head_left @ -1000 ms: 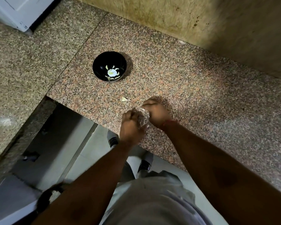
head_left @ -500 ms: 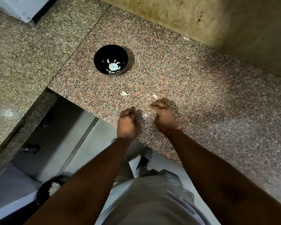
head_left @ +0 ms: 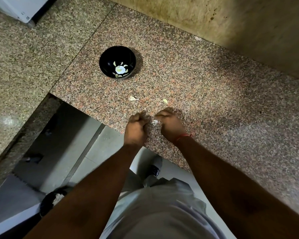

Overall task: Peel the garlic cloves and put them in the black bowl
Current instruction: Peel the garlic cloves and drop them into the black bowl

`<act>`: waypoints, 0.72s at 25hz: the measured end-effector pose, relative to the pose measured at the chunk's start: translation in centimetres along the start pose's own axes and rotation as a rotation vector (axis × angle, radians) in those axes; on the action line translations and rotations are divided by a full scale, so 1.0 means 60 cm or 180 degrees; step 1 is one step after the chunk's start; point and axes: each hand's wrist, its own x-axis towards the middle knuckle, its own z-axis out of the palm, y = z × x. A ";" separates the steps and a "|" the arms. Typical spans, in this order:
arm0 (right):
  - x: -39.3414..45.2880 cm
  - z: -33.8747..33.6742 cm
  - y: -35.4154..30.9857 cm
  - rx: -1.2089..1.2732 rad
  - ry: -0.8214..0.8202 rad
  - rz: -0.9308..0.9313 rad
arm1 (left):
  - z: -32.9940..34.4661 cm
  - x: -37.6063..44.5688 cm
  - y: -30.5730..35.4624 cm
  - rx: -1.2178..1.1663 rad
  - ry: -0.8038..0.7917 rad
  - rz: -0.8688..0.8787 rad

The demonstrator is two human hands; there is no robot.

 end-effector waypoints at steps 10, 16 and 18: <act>0.008 0.000 -0.017 -0.0078 -0.0352 -0.0066 | -0.024 -0.017 0.001 0.0261 -0.0139 0.0005; -0.013 0.003 -0.019 0.0187 0.0104 0.0577 | -0.045 -0.024 -0.014 0.0216 -0.0302 -0.0181; -0.010 0.008 -0.037 0.0065 -0.0082 0.0473 | -0.036 -0.019 -0.007 0.0315 -0.0288 -0.0050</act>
